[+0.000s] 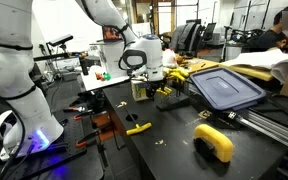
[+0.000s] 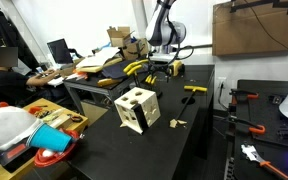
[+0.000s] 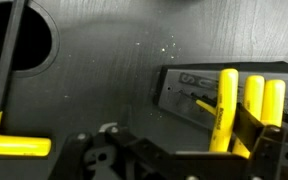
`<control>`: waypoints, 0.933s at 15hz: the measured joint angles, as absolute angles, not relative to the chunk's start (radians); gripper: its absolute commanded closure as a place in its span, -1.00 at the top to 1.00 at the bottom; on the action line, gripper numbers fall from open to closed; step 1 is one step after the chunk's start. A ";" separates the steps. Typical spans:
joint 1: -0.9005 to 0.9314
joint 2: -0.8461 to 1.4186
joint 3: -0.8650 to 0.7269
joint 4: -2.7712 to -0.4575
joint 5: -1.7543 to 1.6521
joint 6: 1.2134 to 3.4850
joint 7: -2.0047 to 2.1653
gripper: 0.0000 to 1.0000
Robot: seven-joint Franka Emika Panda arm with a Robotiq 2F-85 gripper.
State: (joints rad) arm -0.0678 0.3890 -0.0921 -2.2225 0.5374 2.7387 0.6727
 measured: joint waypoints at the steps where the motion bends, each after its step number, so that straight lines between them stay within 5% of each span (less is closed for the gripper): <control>1: -0.065 0.389 -0.092 -2.223 0.534 2.741 0.673 1.00; 14: -0.011 0.208 -0.116 -2.339 0.424 2.855 0.714 1.00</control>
